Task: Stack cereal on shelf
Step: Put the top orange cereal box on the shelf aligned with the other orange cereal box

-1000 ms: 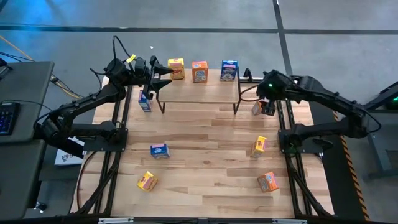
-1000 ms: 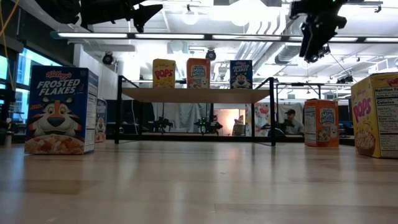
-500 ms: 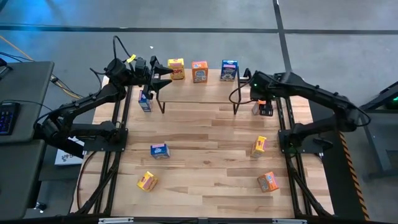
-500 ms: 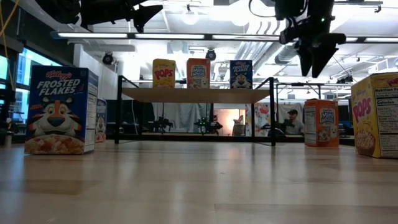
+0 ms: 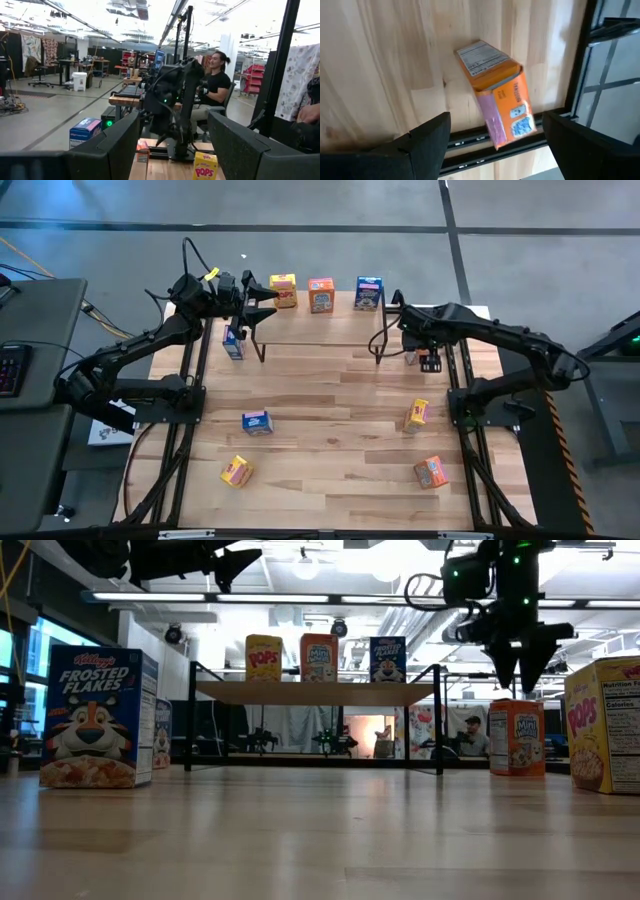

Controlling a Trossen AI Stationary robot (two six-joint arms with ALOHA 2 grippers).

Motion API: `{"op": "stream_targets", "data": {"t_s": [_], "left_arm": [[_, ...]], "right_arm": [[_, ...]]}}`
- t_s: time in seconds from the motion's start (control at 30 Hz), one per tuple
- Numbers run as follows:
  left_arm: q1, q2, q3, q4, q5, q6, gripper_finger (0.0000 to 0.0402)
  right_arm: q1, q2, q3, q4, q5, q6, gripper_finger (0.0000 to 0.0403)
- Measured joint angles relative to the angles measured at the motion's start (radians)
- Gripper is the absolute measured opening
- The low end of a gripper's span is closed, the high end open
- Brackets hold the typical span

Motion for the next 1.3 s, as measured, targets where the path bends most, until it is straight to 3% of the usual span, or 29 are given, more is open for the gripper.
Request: {"op": "stream_targets", "data": {"t_s": [0.57, 1.1, 1.3], "left_arm": [[0.0, 0.0, 0.0, -0.014, 0.0, 0.0, 0.0228], [0.0, 0.0, 0.0, -0.014, 0.0, 0.0, 0.0228], [0.0, 0.0, 0.0, -0.015, 0.0, 0.0, 0.0228]], "right_arm": [[-0.136, 0.001, -0.012, 0.078, -0.117, -0.113, 0.0307], [-0.149, 0.137, -0.01, 0.091, -0.05, -0.105, 0.0306], [-0.149, 0.144, -0.01, 0.1, -0.059, -0.112, 0.0274]]}}
